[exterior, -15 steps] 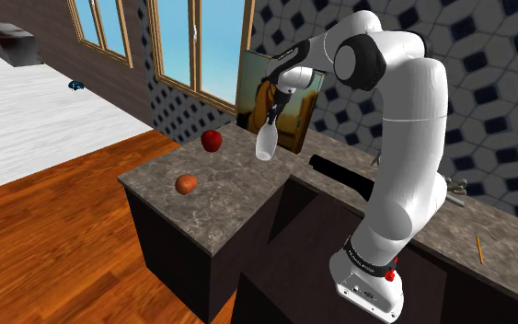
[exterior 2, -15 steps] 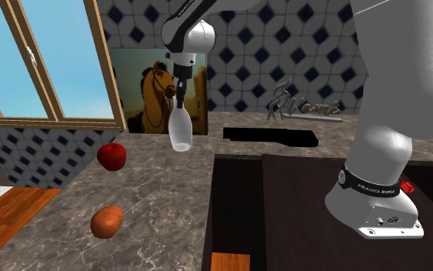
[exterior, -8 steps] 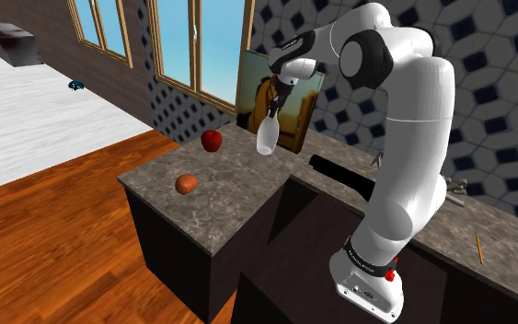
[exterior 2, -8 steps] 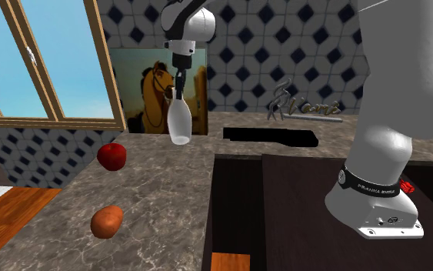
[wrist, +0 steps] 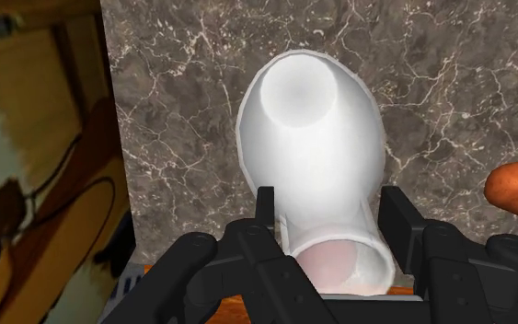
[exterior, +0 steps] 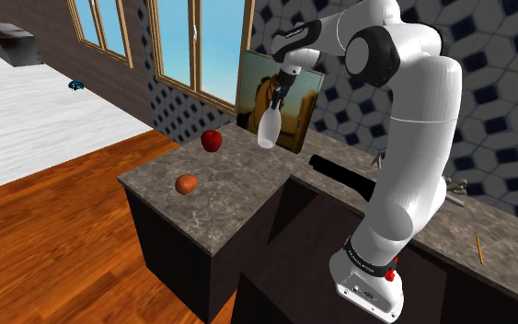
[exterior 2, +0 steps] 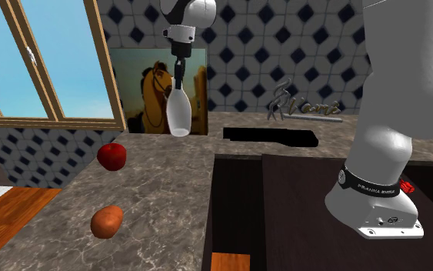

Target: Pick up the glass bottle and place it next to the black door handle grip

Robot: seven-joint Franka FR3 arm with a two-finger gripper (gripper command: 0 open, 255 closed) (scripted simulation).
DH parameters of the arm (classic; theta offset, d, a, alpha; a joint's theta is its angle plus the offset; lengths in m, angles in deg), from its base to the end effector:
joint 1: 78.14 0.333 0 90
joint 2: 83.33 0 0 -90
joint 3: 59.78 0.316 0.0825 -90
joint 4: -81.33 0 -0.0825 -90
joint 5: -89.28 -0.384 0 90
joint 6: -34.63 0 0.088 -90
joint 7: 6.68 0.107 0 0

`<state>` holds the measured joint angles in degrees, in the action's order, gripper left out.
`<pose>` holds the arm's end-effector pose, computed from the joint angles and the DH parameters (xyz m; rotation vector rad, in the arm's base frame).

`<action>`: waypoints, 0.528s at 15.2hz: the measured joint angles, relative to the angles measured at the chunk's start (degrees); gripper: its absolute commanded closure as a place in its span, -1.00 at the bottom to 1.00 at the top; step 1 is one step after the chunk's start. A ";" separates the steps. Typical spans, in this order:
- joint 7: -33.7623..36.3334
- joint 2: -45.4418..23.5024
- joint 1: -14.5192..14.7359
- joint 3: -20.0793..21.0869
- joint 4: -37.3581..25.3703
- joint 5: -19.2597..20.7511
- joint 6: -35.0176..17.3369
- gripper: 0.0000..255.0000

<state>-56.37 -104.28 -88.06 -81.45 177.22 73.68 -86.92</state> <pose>0.5862 -0.3155 0.4144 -3.1047 -0.3366 -0.2438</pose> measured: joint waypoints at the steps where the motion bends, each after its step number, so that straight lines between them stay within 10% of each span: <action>1: 0.17 0.27 0.03 -0.07 -0.42 0.18 0.66 1.00; 8: 1.25 1.52 0.07 -0.45 -4.07 1.17 5.40 1.00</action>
<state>-55.12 -102.76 -87.99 -81.89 173.15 74.85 -81.53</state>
